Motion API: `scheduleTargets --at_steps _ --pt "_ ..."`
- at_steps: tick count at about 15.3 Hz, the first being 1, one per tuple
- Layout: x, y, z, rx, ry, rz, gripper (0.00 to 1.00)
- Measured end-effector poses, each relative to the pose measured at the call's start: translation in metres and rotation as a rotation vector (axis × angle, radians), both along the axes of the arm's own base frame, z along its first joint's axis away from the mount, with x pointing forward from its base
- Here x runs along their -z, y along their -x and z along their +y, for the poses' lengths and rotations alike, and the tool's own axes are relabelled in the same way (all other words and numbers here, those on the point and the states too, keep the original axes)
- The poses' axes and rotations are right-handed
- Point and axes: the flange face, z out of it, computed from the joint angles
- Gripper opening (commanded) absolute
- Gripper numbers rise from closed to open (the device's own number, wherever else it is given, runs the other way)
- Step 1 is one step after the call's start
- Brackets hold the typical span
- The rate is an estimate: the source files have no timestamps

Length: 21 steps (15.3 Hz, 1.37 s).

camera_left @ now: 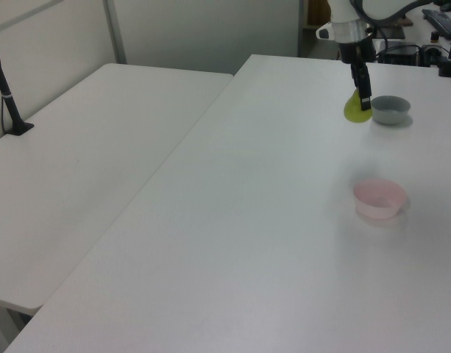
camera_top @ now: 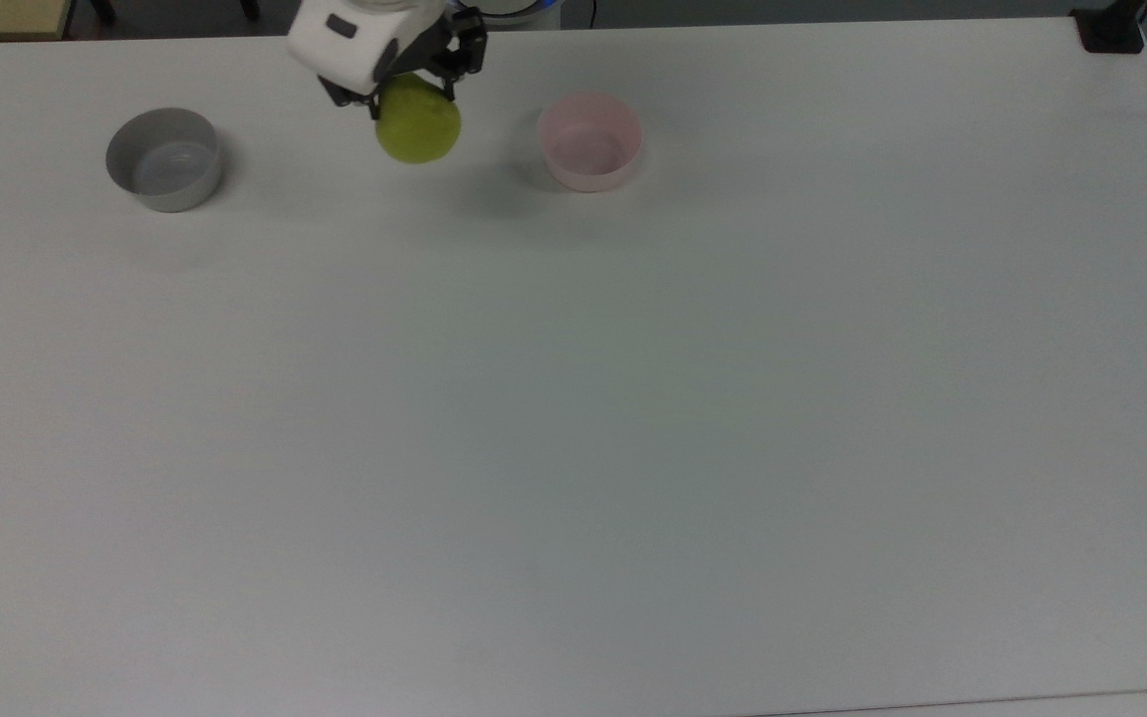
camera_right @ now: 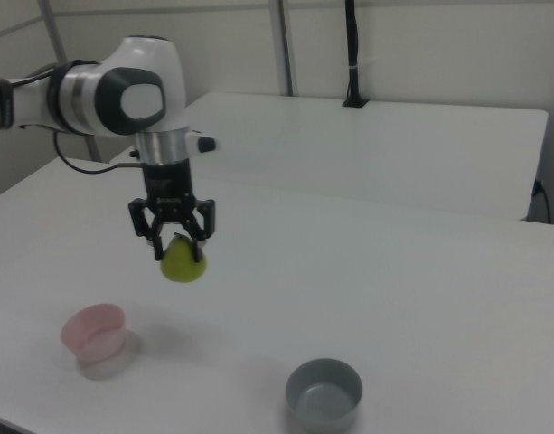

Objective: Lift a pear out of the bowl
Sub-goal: 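Lift the pear out of the pink bowl and carry it sideways, then lower the pear onto the table between the two bowls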

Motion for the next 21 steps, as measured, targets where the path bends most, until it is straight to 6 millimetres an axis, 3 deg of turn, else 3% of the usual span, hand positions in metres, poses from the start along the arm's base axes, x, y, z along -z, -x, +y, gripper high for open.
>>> scheduleTargets --at_steps 2,4,6,9,12,14,16,17,21 --pt "0.000 -0.006 -0.016 0.012 -0.001 -0.002 0.40" --pt "0.006 -0.011 -0.020 0.014 0.000 0.007 0.40" --pt "0.025 -0.017 -0.019 0.012 0.003 0.034 0.40" --pt "0.075 -0.036 -0.018 0.005 0.013 0.063 0.40" --pt "0.109 -0.046 -0.018 0.000 0.020 0.085 0.42" --pt "0.128 -0.051 -0.018 -0.002 0.024 0.093 0.54" --pt "0.135 -0.052 -0.018 -0.003 0.026 0.096 0.80" --pt "0.137 -0.052 -0.018 -0.003 0.026 0.098 0.98" --pt "0.136 -0.053 -0.019 0.000 0.026 0.097 1.00"
